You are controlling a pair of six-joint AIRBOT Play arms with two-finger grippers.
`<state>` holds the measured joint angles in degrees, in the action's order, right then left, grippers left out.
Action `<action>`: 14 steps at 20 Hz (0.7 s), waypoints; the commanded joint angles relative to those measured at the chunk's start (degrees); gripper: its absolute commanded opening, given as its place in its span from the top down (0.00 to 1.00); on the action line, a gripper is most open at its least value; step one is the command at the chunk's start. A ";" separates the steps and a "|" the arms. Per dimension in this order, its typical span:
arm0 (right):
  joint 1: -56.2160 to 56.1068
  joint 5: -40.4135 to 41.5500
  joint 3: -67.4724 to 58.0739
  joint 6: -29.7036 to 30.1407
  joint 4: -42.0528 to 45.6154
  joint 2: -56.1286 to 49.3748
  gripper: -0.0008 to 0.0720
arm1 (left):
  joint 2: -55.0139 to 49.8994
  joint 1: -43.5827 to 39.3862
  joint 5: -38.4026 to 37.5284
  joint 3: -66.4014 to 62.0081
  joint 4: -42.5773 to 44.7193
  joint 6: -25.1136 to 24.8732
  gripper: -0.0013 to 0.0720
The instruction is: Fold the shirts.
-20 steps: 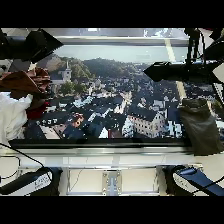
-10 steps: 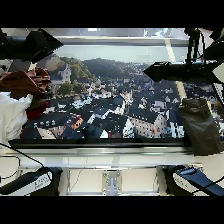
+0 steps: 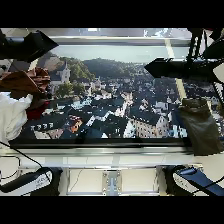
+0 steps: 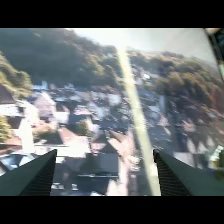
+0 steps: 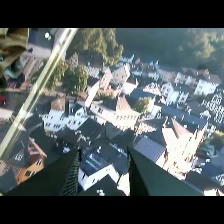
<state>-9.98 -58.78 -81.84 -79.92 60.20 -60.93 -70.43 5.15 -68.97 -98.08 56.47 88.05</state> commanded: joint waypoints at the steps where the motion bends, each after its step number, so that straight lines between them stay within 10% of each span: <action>1: 0.00 5.22 -0.07 0.00 -0.02 0.02 0.52 | -0.20 3.74 0.24 0.02 11.08 -0.04 0.01; 7: 0.00 10.78 -0.07 0.00 0.04 -0.07 0.52 | -3.82 10.78 -2.45 0.15 47.23 1.60 0.02; 10: -0.02 10.19 -0.07 0.00 -0.02 -0.09 0.52 | -9.81 16.39 -2.91 0.15 45.00 12.63 0.02; 14: -0.02 7.72 -0.07 0.00 0.00 -0.09 0.51 | -18.51 19.96 -10.86 0.15 41.51 15.61 0.02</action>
<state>-9.98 -49.74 -81.84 -79.90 60.20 -60.99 -83.42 22.22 -74.22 -97.95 97.43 99.31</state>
